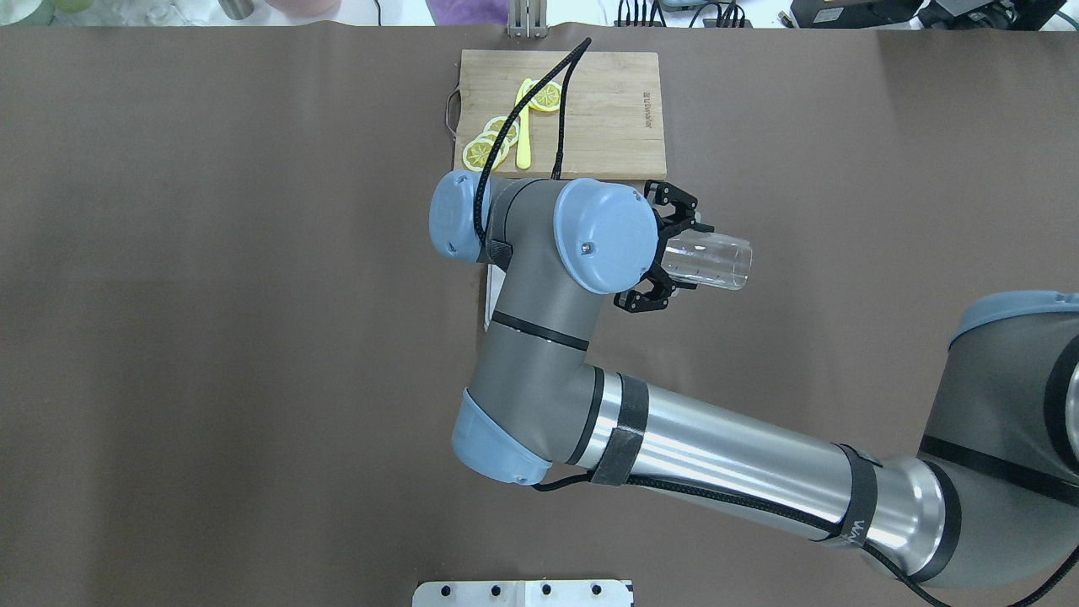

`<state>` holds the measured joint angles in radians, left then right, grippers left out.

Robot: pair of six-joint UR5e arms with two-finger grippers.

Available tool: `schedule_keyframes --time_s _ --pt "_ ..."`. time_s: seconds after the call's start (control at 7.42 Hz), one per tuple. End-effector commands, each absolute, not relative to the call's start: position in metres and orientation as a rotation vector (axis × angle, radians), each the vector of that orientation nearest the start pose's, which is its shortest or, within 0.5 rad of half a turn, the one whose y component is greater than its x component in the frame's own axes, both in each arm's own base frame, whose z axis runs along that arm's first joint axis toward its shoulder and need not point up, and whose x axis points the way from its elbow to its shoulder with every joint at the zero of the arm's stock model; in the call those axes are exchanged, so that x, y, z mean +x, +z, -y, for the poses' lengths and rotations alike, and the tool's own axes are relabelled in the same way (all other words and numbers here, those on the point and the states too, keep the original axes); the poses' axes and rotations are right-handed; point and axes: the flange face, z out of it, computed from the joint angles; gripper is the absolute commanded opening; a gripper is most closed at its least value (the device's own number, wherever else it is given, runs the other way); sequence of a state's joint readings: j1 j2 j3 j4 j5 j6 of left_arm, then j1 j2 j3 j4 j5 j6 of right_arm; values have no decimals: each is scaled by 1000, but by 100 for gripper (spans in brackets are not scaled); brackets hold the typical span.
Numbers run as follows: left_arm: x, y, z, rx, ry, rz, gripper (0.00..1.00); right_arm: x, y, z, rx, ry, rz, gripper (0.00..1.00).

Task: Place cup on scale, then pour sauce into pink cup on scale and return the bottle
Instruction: 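Tilt the glass sauce bottle with the right gripper over the pink cup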

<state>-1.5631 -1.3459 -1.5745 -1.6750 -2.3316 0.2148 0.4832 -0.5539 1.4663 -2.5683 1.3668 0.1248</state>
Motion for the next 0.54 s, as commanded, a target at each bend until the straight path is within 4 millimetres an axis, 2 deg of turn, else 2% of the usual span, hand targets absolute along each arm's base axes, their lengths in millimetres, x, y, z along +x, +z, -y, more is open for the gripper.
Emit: schedule_keyframes --time_s 0.0,0.4 --pt "-62 747 378 -35 166 -768 98 -548 184 461 32 -956 -236 0" --pt "-62 746 379 -33 165 -768 98 -561 180 468 7 -924 -256 0"
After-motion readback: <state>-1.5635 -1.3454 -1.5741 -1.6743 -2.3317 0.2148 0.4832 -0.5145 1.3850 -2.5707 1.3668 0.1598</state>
